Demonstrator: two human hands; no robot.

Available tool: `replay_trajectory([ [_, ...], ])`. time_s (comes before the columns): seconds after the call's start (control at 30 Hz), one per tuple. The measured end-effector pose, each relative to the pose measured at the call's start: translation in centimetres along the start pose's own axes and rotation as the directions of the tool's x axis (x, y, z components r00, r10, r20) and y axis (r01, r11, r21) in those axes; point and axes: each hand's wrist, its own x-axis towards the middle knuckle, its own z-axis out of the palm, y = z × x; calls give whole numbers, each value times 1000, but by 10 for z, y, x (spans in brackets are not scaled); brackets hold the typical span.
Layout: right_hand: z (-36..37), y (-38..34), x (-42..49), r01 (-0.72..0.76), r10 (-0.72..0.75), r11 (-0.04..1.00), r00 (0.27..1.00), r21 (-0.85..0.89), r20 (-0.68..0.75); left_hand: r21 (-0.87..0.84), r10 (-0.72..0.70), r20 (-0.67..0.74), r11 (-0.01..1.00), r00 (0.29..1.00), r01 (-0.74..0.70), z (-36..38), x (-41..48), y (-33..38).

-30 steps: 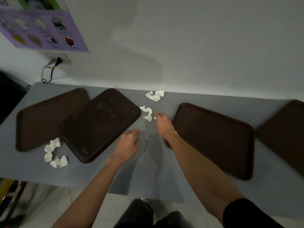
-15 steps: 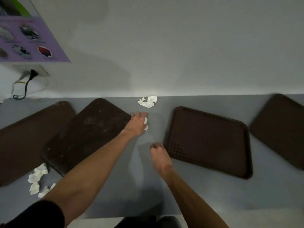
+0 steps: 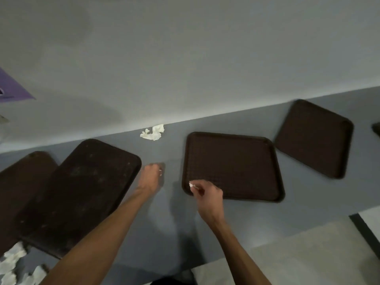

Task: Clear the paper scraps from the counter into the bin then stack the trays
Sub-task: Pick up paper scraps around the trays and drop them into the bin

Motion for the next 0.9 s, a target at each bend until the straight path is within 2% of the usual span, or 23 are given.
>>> replay_trajectory([
  [0.13,-50,15,-20,-36,46,996,991,87,-122,-150,24,-76,988,997,-35,11,-20,40],
  [0.23,-91,32,-41,-76,97,989,980,125,-175,-265,60,-65,961,996,-76,22,-45,91],
  [0.4,-173,76,-86,-137,171,978,958,157,-228,-304,225,-102,921,969,-245,47,-98,187],
  [0.57,-256,137,-144,-180,246,958,914,221,-322,-321,300,-54,898,953,-301,83,-152,295],
  [0.77,-355,217,-220,-251,387,909,805,333,-450,-390,426,70,844,902,-369,145,-205,421],
  [0.9,-424,268,-267,-290,474,875,679,388,-560,-477,524,158,783,837,-399,187,-236,514],
])
